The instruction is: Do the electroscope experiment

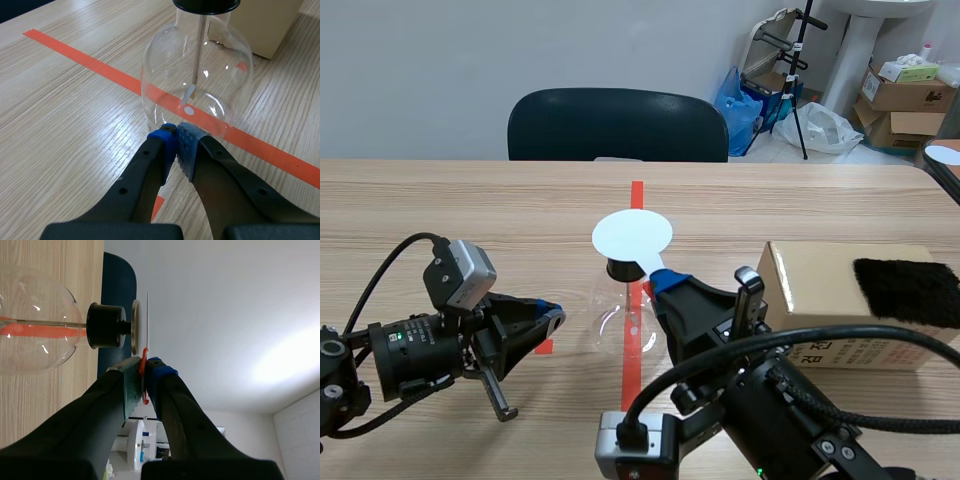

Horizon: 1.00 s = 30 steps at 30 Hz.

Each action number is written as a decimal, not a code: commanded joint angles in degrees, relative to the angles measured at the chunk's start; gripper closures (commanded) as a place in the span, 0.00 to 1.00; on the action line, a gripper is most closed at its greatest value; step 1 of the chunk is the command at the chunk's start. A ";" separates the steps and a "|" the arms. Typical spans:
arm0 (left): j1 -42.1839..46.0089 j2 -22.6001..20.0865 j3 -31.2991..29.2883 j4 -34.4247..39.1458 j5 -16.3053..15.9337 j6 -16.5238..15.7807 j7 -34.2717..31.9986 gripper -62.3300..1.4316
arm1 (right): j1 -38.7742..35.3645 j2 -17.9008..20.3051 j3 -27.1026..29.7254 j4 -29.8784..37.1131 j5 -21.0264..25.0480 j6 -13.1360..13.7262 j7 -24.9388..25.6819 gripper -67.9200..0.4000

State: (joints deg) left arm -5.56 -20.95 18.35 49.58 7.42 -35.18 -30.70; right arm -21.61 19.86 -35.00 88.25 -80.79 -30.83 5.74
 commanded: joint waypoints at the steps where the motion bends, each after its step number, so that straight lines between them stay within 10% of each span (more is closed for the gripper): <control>1: -0.31 0.28 -0.37 0.98 -0.79 -0.11 -1.22 0.93 | 0.81 0.61 0.22 0.26 -0.04 -0.76 -0.22 0.98; 20: -0.31 0.28 -0.37 0.98 -0.79 -0.11 -1.22 0.93 | 0.81 0.61 0.22 0.26 -0.04 -0.76 -0.81 0.98; 30: -0.31 0.26 -0.37 0.98 -0.79 -0.11 -1.22 0.93 | 0.81 0.61 0.22 0.26 -0.04 -0.76 -11.39 0.98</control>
State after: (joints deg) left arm -5.56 -20.95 18.35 49.58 7.42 -35.18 -30.70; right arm -21.61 19.86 -35.00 88.25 -80.75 -30.83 -5.26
